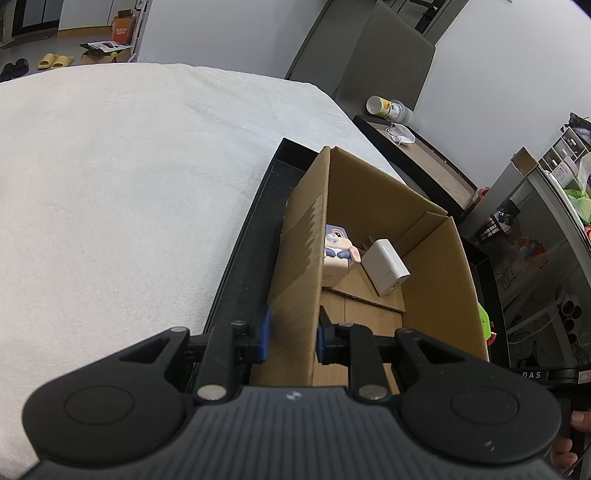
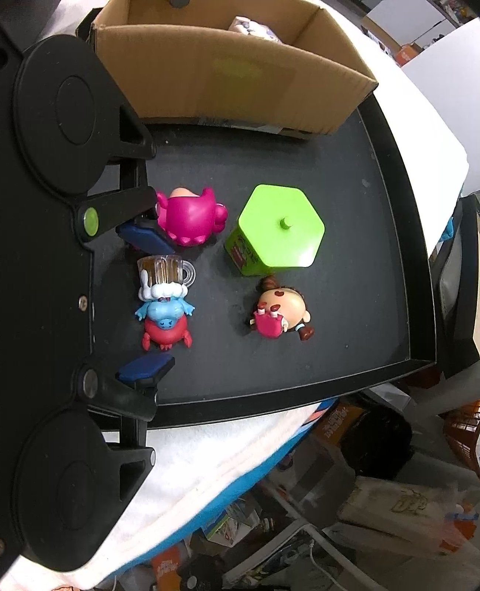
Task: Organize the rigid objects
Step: 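Move the right gripper to the blue figurine with jar and grasp it, then carry the blue figurine with the right gripper into the cardboard box and release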
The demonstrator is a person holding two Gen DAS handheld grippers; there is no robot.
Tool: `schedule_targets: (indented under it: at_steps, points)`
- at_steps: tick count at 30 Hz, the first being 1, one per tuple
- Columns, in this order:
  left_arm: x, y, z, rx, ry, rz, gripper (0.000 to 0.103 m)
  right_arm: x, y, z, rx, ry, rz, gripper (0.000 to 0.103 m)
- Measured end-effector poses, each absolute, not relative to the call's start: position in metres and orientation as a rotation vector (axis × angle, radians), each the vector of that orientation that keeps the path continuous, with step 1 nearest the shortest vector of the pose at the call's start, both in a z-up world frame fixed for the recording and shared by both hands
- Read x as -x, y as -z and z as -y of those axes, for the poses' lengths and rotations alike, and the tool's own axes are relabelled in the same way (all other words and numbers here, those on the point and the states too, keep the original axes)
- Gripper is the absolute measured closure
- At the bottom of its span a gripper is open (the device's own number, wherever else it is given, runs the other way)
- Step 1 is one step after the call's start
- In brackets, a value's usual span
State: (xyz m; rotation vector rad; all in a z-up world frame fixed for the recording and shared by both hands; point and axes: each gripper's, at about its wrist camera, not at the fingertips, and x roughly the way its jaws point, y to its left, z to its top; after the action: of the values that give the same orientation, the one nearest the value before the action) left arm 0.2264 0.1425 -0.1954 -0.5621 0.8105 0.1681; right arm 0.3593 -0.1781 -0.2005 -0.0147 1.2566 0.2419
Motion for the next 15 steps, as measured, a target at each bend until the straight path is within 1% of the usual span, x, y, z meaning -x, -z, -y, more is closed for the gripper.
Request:
schedule_targets:
  at_steps: [5,10,12,15]
  points:
    - [-0.226,0.195,-0.143,0.569,-0.167,-0.810,0.081,-0.359,0.209,0.171,0.066,-0.230,-1.268,0.042]
    - [-0.226,0.195,-0.143,0.568,-0.166,-0.809,0.081,-0.358,0.208,0.172,0.077,-0.232,-1.259,0.053]
    - [-0.226,0.195,-0.143,0.569,-0.166,-0.809,0.081,-0.357,0.203,0.172,0.071,-0.236,-1.250,0.063]
    - [-0.226,0.194,-0.143,0.567,-0.167,-0.808,0.081,-0.357,0.196,0.173,0.062,-0.242,-1.237,0.063]
